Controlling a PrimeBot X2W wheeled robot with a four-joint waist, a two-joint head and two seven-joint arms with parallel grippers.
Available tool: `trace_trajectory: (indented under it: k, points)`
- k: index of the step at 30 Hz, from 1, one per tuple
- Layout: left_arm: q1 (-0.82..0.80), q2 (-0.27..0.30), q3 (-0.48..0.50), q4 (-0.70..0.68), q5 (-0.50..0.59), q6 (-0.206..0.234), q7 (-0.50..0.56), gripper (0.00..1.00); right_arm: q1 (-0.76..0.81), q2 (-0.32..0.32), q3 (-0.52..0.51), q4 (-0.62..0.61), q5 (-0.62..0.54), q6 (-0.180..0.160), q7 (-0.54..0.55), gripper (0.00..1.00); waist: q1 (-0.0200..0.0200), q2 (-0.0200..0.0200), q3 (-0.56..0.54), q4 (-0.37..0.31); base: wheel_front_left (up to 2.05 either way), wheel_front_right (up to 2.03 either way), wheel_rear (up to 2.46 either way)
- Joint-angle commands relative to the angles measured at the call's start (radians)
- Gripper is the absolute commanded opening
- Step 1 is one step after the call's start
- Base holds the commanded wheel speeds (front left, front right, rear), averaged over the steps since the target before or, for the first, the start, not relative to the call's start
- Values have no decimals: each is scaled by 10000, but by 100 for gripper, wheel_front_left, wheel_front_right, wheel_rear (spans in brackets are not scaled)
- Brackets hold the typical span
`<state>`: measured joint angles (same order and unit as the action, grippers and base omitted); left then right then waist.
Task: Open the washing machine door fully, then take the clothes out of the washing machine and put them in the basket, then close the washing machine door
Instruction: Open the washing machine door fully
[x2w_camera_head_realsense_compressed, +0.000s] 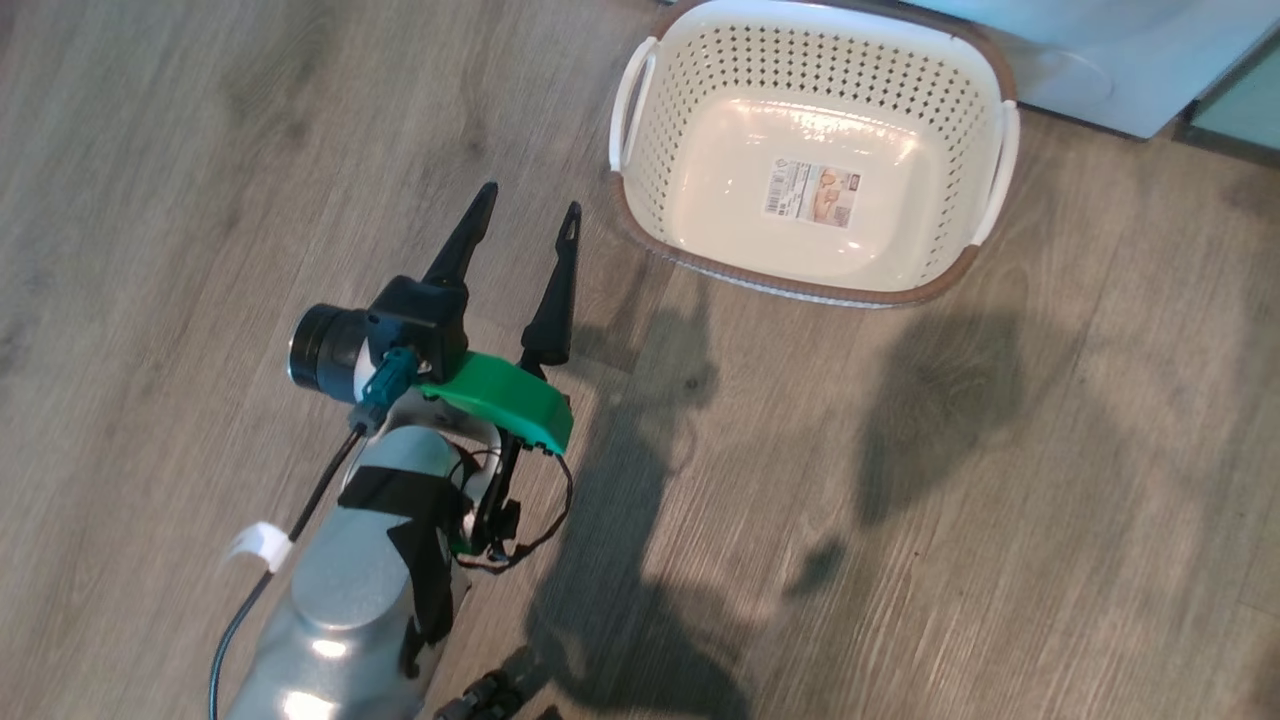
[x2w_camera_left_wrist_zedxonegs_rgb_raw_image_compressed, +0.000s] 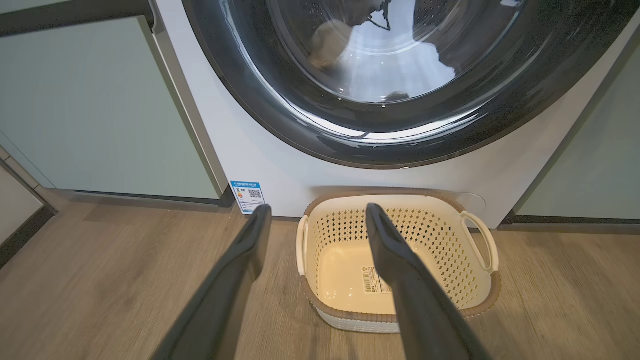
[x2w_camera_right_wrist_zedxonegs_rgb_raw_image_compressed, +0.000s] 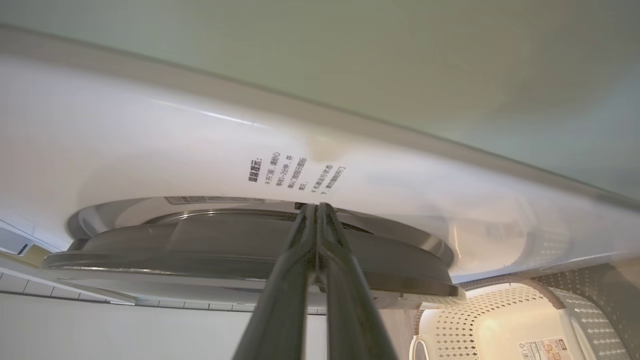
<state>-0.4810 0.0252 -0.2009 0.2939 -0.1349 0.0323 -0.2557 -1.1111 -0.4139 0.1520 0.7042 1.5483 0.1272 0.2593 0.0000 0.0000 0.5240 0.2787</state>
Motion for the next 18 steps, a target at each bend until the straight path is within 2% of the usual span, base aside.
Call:
trace_trajectory:
  k: [1, 18]
  points:
    - [-169, 251, 250, -334, -101, 83, -61, 100, -331, 36, 57, -267, 66, 35, 105, 0, 0, 0, 50, 52, 0, 0, 0]
    - [-367, 251, -131, -465, -494, 359, -61, 100, -1820, 347, 241, 864, 396, 35, 1378, 0, 0, 0, 545, 477, 0, 0, 0]
